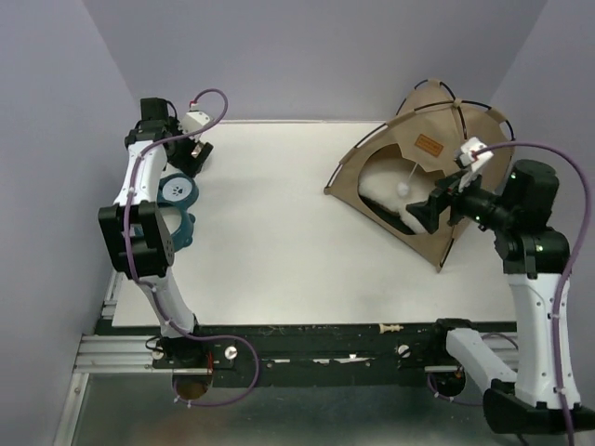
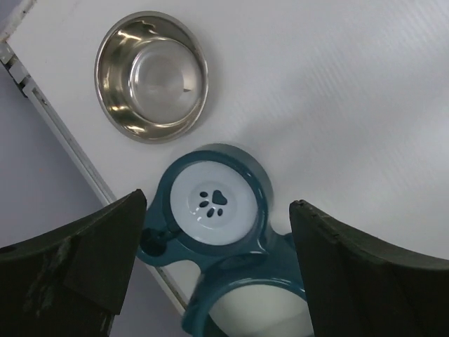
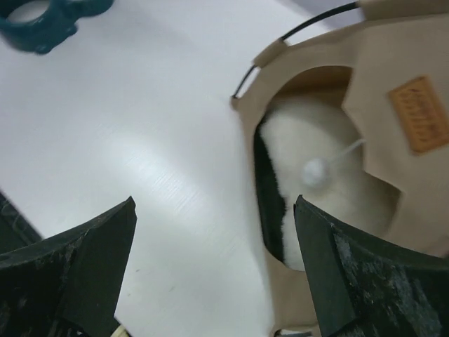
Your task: Set up the pet tent
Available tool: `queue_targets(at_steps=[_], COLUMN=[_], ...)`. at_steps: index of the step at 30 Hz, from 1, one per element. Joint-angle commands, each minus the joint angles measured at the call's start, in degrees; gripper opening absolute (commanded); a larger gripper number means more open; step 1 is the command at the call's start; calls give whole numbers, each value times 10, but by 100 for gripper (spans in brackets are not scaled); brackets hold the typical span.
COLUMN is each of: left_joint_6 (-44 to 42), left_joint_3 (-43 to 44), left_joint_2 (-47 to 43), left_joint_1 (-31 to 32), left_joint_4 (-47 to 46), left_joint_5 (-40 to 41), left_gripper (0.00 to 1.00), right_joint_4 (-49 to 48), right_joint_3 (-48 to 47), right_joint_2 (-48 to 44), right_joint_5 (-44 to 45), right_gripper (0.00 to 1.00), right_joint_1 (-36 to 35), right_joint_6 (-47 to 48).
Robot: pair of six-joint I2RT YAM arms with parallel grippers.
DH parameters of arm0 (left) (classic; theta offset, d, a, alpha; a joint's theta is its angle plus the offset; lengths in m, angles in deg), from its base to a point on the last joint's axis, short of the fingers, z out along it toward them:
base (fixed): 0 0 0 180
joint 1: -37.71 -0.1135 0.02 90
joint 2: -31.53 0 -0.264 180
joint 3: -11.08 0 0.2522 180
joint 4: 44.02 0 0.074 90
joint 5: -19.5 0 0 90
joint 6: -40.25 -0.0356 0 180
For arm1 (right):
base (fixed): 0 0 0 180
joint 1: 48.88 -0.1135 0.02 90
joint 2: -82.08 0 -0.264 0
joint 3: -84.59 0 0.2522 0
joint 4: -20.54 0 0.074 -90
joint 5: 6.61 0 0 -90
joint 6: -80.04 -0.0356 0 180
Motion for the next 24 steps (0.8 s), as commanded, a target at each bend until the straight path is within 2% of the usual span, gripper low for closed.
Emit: queue_targets(at_steps=[1, 8, 11, 18, 24], left_joint_6=[-77, -112, -120, -117, -159], left_joint_3=[94, 260, 306, 309, 297], left_joint_2=[98, 257, 305, 349, 381], left_joint_1=[18, 39, 44, 58, 62], left_joint_4=[-7, -5, 15, -8, -33], left_joint_5=[105, 162, 138, 141, 180], left_gripper=[98, 92, 91, 87, 65], right_joint_4=[69, 64, 64, 51, 54], right_joint_3=[17, 25, 23, 26, 16], right_joint_2=[54, 99, 107, 114, 119], right_joint_5=[1, 6, 10, 14, 28], right_gripper=[100, 100, 100, 100, 100], right_joint_1=[-92, -114, -117, -117, -117], right_joint_6=[51, 69, 69, 58, 61])
